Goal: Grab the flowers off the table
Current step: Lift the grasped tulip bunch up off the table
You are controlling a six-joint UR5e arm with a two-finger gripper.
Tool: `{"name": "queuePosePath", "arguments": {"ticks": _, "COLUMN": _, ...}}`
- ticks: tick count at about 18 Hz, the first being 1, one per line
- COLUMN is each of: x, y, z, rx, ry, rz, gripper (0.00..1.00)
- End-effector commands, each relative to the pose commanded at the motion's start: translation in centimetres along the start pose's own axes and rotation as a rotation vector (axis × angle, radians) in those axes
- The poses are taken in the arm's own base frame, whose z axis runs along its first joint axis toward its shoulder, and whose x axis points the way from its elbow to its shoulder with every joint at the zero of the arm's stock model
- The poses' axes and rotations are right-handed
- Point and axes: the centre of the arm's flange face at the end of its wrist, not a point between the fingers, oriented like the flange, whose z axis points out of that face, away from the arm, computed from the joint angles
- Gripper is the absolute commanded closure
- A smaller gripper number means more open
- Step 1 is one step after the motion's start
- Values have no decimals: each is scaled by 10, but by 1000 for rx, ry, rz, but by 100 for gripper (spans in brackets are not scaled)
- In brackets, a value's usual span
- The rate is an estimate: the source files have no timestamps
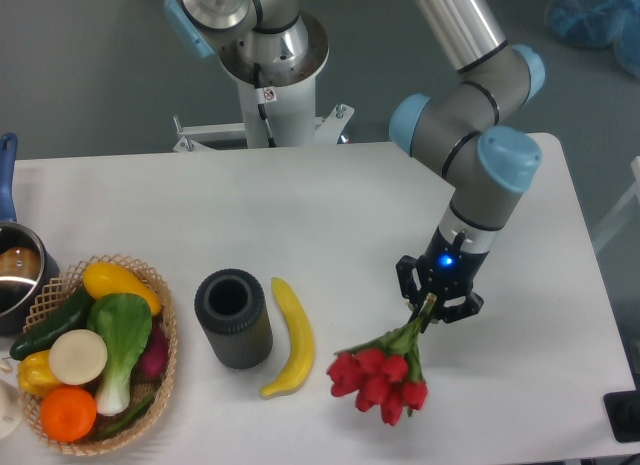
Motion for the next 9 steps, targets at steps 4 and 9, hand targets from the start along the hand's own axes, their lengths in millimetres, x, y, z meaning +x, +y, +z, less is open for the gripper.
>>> {"name": "queuePosePath", "arguments": {"ticks": 4, "x": -5, "y": -6, "z": -23, "rx": 153, "ry": 7, "rz": -35, "gripper": 76}}
{"name": "queuePosePath", "arguments": {"ticks": 9, "x": -17, "y": 0, "z": -64, "rx": 340, "ry": -1, "rz": -83, "gripper": 76}}
